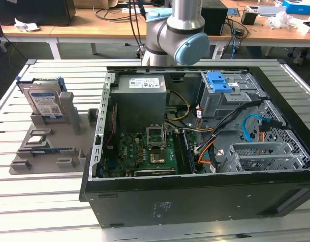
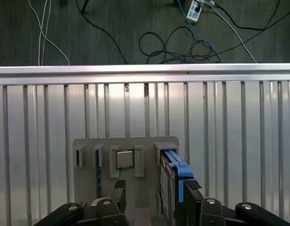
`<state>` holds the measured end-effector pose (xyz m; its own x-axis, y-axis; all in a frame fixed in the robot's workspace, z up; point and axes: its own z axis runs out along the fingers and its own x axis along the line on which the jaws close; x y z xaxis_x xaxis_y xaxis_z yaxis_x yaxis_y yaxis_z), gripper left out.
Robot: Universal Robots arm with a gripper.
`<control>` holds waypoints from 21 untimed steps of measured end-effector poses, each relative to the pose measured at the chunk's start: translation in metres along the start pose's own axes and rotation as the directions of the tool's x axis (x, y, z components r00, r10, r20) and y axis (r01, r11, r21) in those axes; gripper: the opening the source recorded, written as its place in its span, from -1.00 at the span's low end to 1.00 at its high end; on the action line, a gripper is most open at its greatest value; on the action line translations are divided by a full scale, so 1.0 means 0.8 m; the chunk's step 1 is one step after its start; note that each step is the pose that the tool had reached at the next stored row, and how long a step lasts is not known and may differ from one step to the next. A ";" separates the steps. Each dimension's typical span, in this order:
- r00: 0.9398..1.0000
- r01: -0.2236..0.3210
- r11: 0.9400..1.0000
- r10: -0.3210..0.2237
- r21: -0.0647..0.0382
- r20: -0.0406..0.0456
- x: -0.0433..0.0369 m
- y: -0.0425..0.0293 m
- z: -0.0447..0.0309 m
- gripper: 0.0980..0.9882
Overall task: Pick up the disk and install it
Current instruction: 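Pick up the disk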
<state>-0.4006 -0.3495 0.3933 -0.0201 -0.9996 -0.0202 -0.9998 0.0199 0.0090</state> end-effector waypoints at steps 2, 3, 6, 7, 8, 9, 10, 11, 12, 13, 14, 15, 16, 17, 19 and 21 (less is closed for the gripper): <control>1.000 0.000 1.000 0.000 0.000 0.000 -0.002 -0.0032 0.0000 0.13; 1.000 0.000 1.000 0.000 0.000 0.000 -0.004 -0.0058 0.0001 0.13; 1.000 0.000 1.000 0.000 0.000 0.000 -0.007 -0.0102 0.0001 0.13; 1.000 0.000 1.000 0.000 0.000 0.000 -0.008 -0.0114 0.0001 0.13; 1.000 0.000 1.000 0.000 0.000 0.000 -0.008 -0.0127 0.0001 0.13; 1.000 0.000 1.000 0.000 0.000 0.000 -0.009 -0.0140 0.0001 0.13; 1.000 0.000 1.000 0.000 0.000 0.000 -0.010 -0.0152 0.0001 0.13; 1.000 0.000 1.000 0.000 0.000 0.000 -0.010 -0.0164 0.0000 0.13; 1.000 0.000 1.000 0.000 0.000 0.000 -0.011 -0.0182 0.0001 0.13; 1.000 0.000 1.000 0.000 0.000 0.000 -0.012 -0.0191 0.0001 0.13; 1.000 0.000 1.000 0.000 0.000 0.000 -0.012 -0.0204 0.0001 0.13; 1.000 0.000 1.000 0.000 0.000 0.000 -0.013 -0.0218 0.0001 0.13; 1.000 0.000 1.000 0.000 0.000 0.000 -0.013 -0.0231 0.0002 0.13; 1.000 0.000 1.000 0.000 0.000 0.000 -0.014 -0.0247 0.0001 0.13; 1.000 0.000 1.000 0.000 0.000 0.000 -0.015 -0.0275 0.0001 0.13; 1.000 0.000 1.000 0.000 0.000 0.000 -0.016 -0.0301 0.0001 0.13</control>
<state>-0.3763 -0.3369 0.3933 -0.0202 -0.9996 -0.0200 -0.9998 0.0200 0.0091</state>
